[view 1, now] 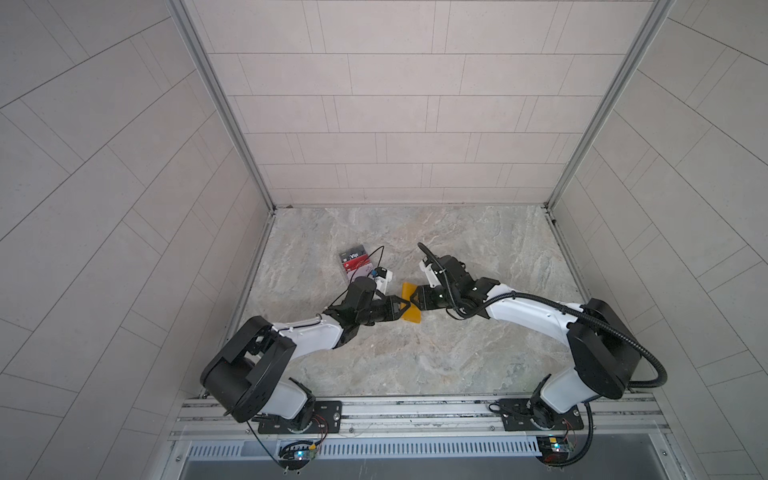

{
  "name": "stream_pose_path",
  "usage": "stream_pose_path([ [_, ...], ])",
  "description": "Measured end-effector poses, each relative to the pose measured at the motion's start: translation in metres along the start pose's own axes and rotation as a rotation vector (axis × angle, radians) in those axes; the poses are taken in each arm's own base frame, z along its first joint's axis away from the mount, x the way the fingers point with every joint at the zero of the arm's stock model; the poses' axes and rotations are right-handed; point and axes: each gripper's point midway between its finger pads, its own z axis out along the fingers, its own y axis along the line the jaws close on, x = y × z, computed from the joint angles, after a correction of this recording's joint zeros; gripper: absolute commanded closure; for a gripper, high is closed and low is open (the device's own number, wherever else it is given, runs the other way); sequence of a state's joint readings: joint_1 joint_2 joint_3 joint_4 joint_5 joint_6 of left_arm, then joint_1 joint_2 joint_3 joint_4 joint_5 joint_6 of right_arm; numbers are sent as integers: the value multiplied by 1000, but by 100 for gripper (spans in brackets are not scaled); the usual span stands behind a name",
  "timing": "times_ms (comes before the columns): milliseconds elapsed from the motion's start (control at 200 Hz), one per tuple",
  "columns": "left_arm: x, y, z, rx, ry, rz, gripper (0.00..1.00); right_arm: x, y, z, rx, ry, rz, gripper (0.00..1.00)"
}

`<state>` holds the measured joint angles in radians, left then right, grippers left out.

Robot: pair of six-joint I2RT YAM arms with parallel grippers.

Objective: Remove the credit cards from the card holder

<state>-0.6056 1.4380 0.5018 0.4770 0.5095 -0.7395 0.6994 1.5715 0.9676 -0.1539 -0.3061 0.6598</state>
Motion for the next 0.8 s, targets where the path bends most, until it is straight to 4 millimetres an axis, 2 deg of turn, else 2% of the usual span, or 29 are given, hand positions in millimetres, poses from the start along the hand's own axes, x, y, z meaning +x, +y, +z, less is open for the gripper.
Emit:
stream_pose_path([
  [355, 0, 4, -5, -30, -13, 13, 100, 4, 4, 10, 5, 20, 12, 62],
  [796, -1, 9, -13, -77, -24, 40, 100, 5, 9, 12, -3, 19, 9, 78],
])
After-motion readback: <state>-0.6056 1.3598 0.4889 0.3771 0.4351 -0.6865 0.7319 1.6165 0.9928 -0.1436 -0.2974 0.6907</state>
